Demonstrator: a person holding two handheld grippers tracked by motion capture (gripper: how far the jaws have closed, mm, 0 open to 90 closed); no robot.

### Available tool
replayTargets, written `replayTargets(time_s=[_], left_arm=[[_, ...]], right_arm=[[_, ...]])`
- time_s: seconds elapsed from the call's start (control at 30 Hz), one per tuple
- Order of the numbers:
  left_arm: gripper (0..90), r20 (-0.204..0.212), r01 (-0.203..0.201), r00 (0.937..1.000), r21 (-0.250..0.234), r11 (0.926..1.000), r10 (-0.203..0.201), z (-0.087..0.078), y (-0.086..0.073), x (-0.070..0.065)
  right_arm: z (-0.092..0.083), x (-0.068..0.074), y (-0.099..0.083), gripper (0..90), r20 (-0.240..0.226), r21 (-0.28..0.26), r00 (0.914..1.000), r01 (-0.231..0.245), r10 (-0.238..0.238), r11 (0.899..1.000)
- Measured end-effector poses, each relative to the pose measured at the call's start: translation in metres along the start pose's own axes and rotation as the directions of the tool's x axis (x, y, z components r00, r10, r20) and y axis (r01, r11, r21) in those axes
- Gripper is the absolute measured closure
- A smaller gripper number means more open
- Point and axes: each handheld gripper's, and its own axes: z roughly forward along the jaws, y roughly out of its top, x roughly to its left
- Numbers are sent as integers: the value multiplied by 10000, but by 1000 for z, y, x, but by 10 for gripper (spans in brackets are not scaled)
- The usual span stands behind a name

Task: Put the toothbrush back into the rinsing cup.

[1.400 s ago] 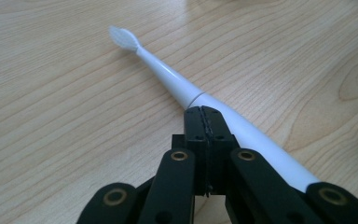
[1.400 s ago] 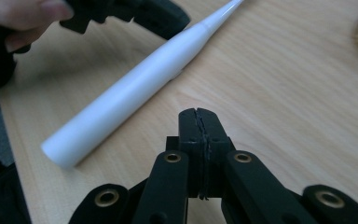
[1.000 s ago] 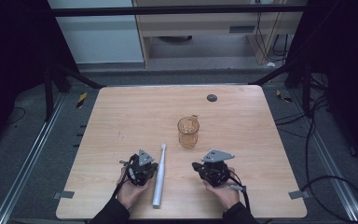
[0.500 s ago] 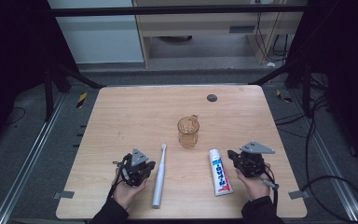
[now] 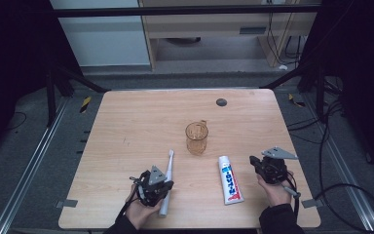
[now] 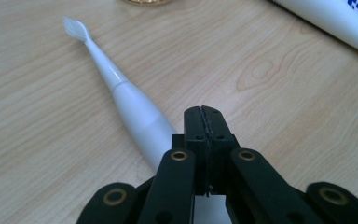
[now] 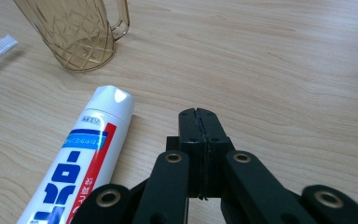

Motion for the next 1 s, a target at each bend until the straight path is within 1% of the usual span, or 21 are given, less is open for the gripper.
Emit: replayTargets(time_s=[0.27, 0.4, 0.53, 0.73, 0.93, 1.0], left_arm=[[894, 220, -135, 9997, 284, 9995, 129, -1, -6, -5], [894, 235, -241, 9995, 393, 9989, 231, -1, -8, -8], [894, 264, -177, 9995, 399, 9990, 167, -2, -9, -8], [894, 320, -154, 9994, 547, 9984, 137, -5, -14, -7], [893, 349, -123, 9993, 534, 9985, 104, -7, -15, -8], [893, 338, -65, 9994, 448, 9990, 50, -8, -14, -7]], right_arm=[[0, 0, 0, 899, -14, -4, 10000, 12, -12, 10000], [0, 0, 0, 899, -32, 4, 10000, 27, -27, 10000], [0, 0, 0, 899, -22, 2, 10000, 22, -22, 10000], [0, -1, 0, 899, -22, 9, 10000, -20, 20, 10000], [0, -1, -1, 899, -29, 29, 10000, 3, -3, 10000], [1, -1, -1, 899, -27, 41, 10000, 3, -3, 10000]])
